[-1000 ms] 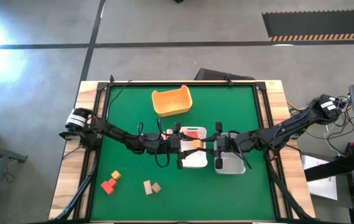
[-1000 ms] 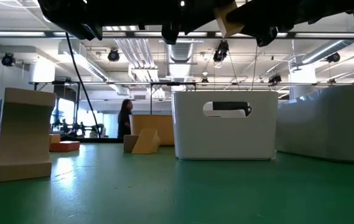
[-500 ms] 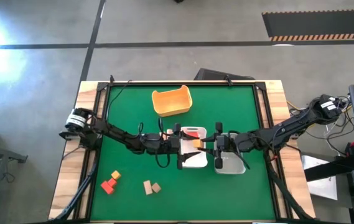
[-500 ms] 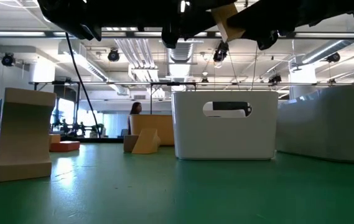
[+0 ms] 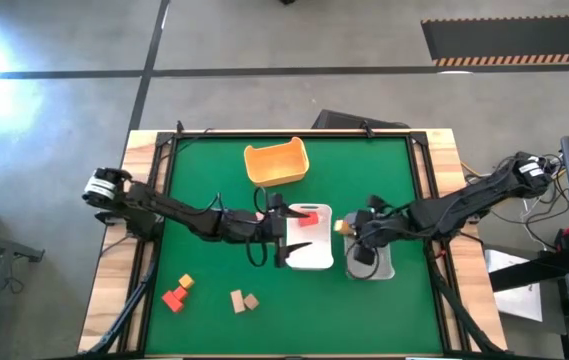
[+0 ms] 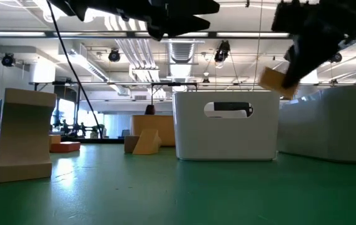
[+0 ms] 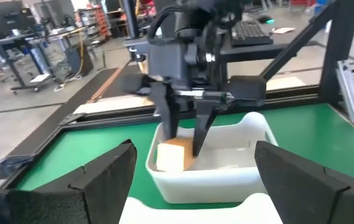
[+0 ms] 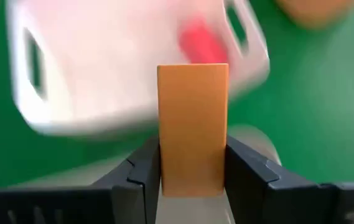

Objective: Sort & place blocks by color
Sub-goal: Put the yellow block into the gray bin

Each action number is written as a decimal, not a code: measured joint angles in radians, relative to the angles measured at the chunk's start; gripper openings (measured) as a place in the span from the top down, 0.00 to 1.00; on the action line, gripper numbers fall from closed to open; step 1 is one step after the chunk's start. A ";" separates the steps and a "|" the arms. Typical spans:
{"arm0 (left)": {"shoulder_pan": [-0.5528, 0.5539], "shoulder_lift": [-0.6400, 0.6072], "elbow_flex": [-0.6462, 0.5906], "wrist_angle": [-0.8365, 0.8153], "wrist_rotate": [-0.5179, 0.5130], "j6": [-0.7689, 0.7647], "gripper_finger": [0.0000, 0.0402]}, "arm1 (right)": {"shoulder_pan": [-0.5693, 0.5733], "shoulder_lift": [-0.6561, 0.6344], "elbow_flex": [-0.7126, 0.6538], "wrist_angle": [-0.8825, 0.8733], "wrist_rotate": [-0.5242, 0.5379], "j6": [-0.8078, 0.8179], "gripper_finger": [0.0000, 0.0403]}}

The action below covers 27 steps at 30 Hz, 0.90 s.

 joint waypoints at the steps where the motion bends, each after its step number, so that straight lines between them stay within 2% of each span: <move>1: 0.000 -0.009 0.000 -0.006 -0.005 0.000 0.23 | 0.000 0.015 0.024 -0.089 -0.023 0.022 0.70; 4: 0.000 -0.035 -0.002 -0.013 -0.010 0.000 0.23 | 0.000 0.060 0.071 -0.270 -0.127 0.037 0.70; 7: 0.000 -0.040 -0.002 -0.014 -0.010 0.000 0.23 | 0.000 0.104 0.083 -0.345 -0.197 0.026 0.70; 16: 0.000 -0.038 -0.003 -0.043 -0.010 0.000 0.23 | 0.000 0.194 0.080 -0.355 -0.178 -0.032 0.69; 22: 0.000 -0.038 -0.003 -0.073 -0.017 -0.016 0.23 | 0.000 0.212 0.079 -0.356 -0.120 -0.050 0.59; 27: 0.000 -0.036 -0.003 -0.153 -0.045 -0.069 0.23 | 0.000 0.196 0.078 -0.356 -0.120 -0.041 0.52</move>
